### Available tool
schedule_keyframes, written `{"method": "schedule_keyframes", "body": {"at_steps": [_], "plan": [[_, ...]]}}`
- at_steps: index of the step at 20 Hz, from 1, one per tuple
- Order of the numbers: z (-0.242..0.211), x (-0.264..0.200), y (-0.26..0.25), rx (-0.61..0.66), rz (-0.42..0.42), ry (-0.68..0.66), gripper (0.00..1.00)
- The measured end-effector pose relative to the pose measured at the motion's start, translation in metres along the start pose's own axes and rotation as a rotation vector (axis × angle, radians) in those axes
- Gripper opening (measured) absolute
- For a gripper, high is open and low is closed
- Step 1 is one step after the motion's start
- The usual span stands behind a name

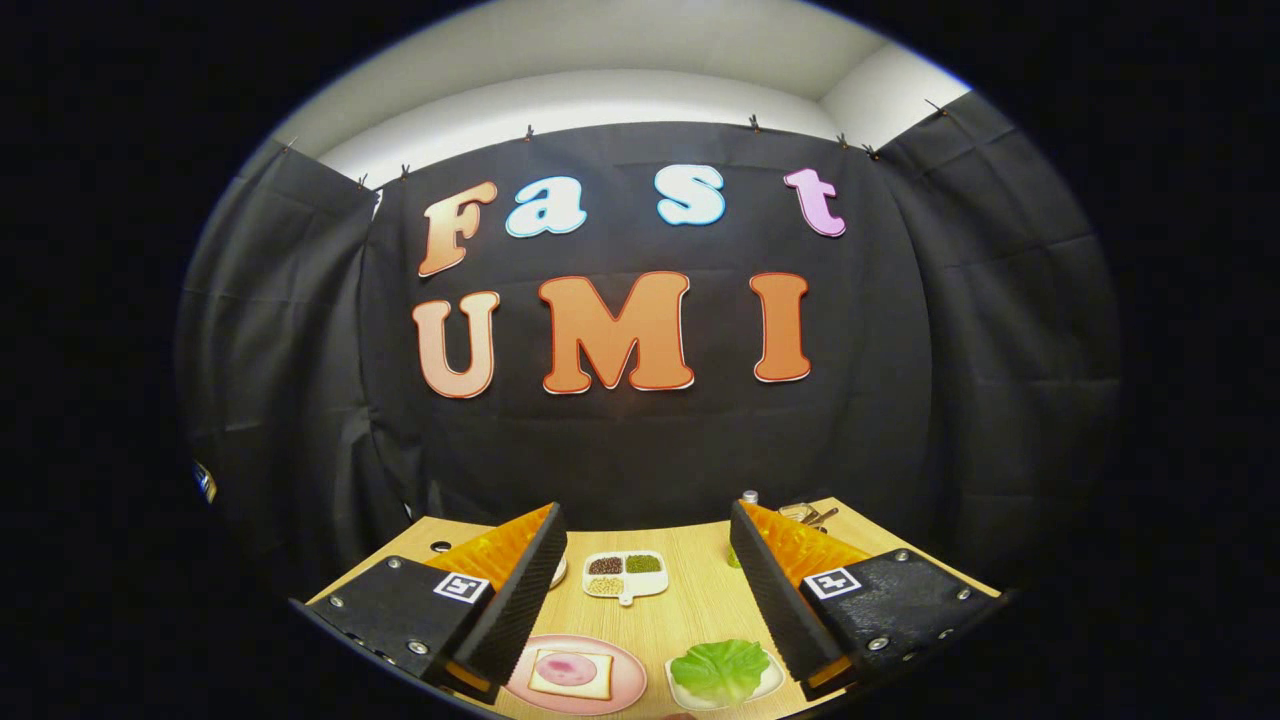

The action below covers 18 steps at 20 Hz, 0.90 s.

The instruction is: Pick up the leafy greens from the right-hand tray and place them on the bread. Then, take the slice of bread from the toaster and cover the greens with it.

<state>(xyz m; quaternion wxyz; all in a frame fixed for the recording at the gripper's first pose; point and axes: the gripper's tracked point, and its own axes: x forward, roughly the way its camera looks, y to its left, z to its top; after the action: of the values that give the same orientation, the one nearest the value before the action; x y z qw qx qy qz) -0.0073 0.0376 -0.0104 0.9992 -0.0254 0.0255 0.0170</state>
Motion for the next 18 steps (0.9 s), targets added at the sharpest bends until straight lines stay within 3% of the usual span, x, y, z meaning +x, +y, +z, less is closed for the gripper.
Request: {"method": "schedule_keyframes", "body": {"at_steps": [7, 18], "plan": [[-0.007, 0.006, -0.005, -0.034, -0.008, 0.008, 0.98], [-0.104, 0.025, -0.042, -0.092, -0.034, 0.200, 0.99]]}}
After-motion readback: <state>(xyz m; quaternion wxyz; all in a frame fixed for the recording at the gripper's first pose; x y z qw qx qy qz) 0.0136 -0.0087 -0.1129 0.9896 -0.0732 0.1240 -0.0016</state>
